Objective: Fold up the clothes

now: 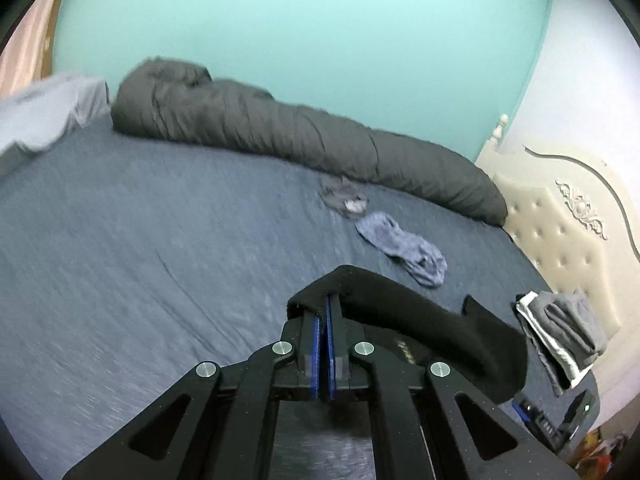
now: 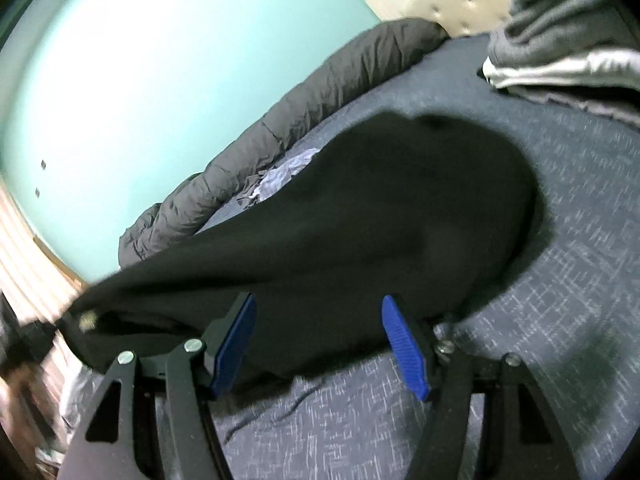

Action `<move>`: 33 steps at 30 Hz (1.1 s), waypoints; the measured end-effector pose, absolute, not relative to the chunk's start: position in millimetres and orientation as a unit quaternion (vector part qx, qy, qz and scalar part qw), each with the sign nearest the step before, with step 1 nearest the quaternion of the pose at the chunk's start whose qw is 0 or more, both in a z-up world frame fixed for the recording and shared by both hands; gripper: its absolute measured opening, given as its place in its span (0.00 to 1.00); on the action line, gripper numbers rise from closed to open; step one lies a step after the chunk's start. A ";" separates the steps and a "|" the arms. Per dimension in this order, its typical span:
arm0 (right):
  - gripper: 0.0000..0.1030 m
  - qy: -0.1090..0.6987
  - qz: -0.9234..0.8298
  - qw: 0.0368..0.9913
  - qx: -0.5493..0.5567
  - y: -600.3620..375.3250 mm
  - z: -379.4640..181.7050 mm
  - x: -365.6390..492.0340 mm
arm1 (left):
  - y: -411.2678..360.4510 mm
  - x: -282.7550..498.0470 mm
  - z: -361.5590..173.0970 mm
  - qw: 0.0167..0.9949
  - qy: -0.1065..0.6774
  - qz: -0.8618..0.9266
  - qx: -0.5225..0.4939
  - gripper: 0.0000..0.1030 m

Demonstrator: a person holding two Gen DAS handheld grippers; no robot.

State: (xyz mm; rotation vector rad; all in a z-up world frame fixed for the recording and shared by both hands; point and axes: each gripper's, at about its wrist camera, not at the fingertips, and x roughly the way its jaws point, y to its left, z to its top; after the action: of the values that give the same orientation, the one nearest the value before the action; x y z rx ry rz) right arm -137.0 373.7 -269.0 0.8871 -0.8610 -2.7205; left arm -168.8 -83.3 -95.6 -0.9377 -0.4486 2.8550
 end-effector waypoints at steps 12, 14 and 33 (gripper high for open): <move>0.65 -0.273 -0.908 0.087 0.305 362.8 -263.3 -105.6 | -147.8 -172.4 -50.1 -0.028 -0.087 0.937 -0.337 0.03; 0.65 -0.271 -0.906 0.093 0.312 357.4 -266.6 -106.9 | -149.8 -180.7 -75.6 -0.040 -0.079 0.931 -0.354 0.03; 0.65 -0.255 -0.899 0.111 0.337 335.3 -284.1 -126.8 | -206.0 -188.3 -214.7 -0.062 -0.167 0.877 -0.445 0.70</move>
State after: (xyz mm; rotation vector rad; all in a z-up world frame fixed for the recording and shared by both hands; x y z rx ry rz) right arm -126.8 335.3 -284.1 0.9906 -0.7479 -2.6413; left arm -188.3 -206.0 -214.7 -1.4572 -0.5474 2.8711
